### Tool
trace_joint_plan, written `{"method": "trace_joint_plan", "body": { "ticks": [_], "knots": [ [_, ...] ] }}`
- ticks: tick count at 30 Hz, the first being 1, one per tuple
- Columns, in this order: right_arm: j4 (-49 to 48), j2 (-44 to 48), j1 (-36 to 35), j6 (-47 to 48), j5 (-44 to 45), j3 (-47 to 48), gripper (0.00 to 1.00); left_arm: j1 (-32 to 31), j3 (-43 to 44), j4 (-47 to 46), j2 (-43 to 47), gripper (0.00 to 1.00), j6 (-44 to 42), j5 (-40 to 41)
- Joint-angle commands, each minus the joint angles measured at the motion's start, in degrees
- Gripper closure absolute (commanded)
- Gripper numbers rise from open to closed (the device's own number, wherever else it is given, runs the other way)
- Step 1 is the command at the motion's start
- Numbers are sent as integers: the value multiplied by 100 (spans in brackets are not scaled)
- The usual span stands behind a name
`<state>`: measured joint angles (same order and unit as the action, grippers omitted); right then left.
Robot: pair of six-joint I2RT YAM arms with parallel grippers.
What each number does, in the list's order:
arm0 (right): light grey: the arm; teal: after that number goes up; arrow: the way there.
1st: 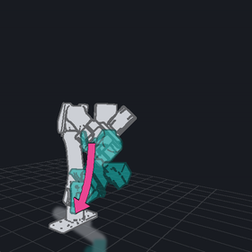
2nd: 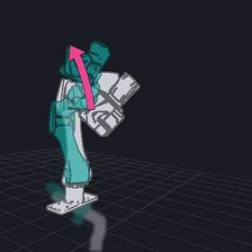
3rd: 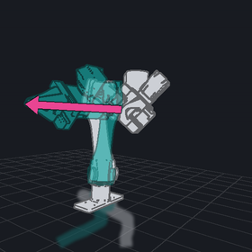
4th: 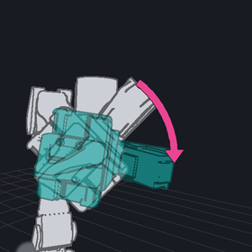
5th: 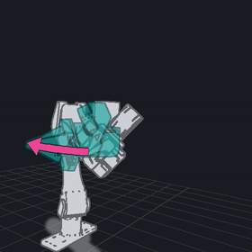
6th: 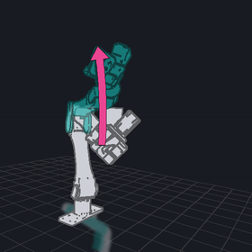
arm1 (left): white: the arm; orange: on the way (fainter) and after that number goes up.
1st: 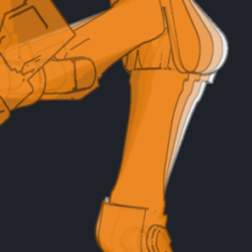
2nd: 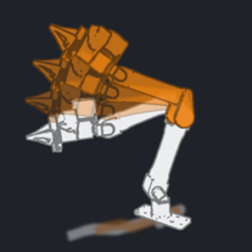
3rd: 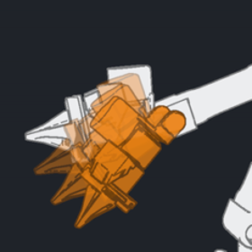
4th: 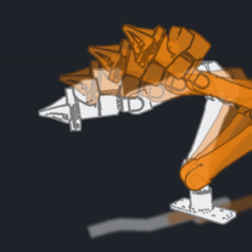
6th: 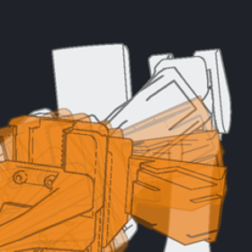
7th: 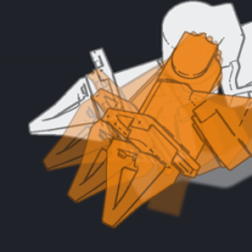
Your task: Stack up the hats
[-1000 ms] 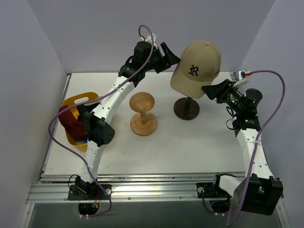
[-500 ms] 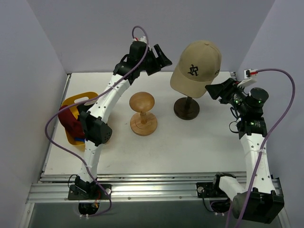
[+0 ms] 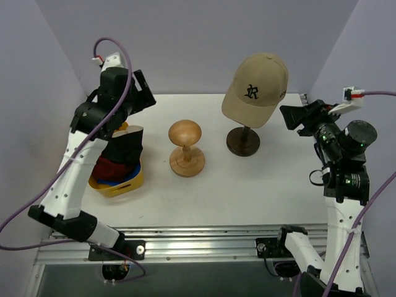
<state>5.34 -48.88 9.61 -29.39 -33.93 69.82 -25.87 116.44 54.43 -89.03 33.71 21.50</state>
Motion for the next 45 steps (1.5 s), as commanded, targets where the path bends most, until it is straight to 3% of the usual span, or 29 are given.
{"method": "trace_joint_plan", "body": {
  "ticks": [1, 4, 5, 7, 8, 11, 15, 20, 26, 30, 33, 38, 45],
  "knots": [
    [361, -541, -605, 301, 315, 591, 44, 99, -989, 463, 850, 14, -164, 1145],
    [493, -910, -1677, 389, 1340, 953, 44, 230, -1764, 594, 1633, 12, -41, 1374],
    [572, -1026, -2543, 512, 1676, 1233, 44, 318, -2087, 629, 1905, 11, 12, 1331],
    [800, -1306, -3513, 705, 2858, 1481, 45, 694, -2362, 665, 2152, 11, 12, 1017],
    [845, -1360, -4423, 889, 3266, 1577, 45, 793, -2476, 665, 2197, 11, -31, 945],
    [785, -1317, -5692, 1057, 4366, 1352, 44, 1135, -2758, 683, 2206, 11, -163, 595],
    [442, -1001, -6679, 1181, 4851, 772, 44, 1374, -3258, 569, 2092, 11, -286, 224],
    [178, -377, -7130, 1242, 4941, 94, 44, 1462, -3523, 237, 1864, 11, -592, 189],
    [125, 186, -7166, 1286, 4712, -504, 43, 1610, -3401, -346, 1407, 9, -1262, -760],
    [309, 379, -7157, 1383, 4633, -636, 42, 2111, -2883, -39, 836, 8, -1306, -612],
    [309, 642, -7157, 1436, 4668, -812, 41, 2953, -2627, 357, 545, 8, -1140, -655],
    [204, 933, -7157, 1436, 4519, -1005, 40, 4096, -3083, 33, 1229, 7, -1025, -963],
    [178, 907, -7166, 1453, 4334, -1041, 40, 4309, -3575, -196, 1828, 7, -884, -1778]
  ]
}}
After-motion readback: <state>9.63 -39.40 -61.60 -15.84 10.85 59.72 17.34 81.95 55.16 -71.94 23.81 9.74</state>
